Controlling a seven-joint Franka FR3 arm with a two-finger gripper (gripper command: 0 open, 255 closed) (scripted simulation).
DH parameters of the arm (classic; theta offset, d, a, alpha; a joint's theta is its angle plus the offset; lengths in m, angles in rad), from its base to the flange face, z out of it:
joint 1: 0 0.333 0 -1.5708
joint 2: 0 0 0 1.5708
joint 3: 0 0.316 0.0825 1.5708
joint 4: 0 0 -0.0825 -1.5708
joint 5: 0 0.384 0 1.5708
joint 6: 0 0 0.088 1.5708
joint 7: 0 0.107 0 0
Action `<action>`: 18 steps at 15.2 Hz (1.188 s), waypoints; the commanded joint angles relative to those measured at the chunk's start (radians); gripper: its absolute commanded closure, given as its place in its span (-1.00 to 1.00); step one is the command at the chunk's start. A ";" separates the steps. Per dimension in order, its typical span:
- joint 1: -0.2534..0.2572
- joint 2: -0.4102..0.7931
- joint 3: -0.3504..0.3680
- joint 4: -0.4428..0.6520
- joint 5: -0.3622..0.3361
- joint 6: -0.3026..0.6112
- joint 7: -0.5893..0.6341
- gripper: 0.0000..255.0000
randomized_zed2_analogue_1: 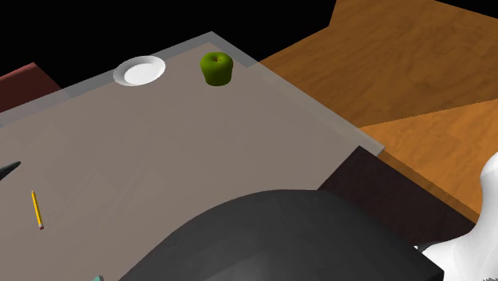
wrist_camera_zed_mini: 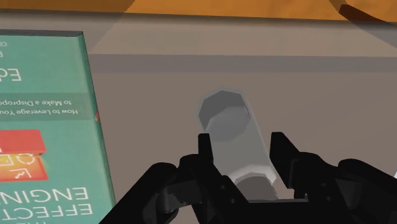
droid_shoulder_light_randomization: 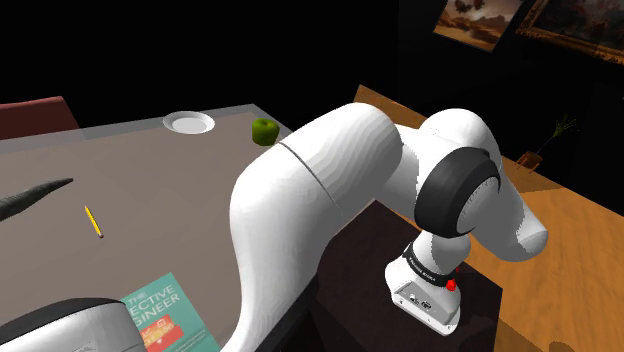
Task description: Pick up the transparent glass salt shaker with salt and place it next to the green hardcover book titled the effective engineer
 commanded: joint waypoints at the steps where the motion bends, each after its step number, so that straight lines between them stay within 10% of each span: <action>1: 0.000 0.000 0.000 0.000 0.000 0.000 0.000 -1.00; 18: -0.012 -0.109 0.025 -0.071 0.019 -0.043 0.002 -1.00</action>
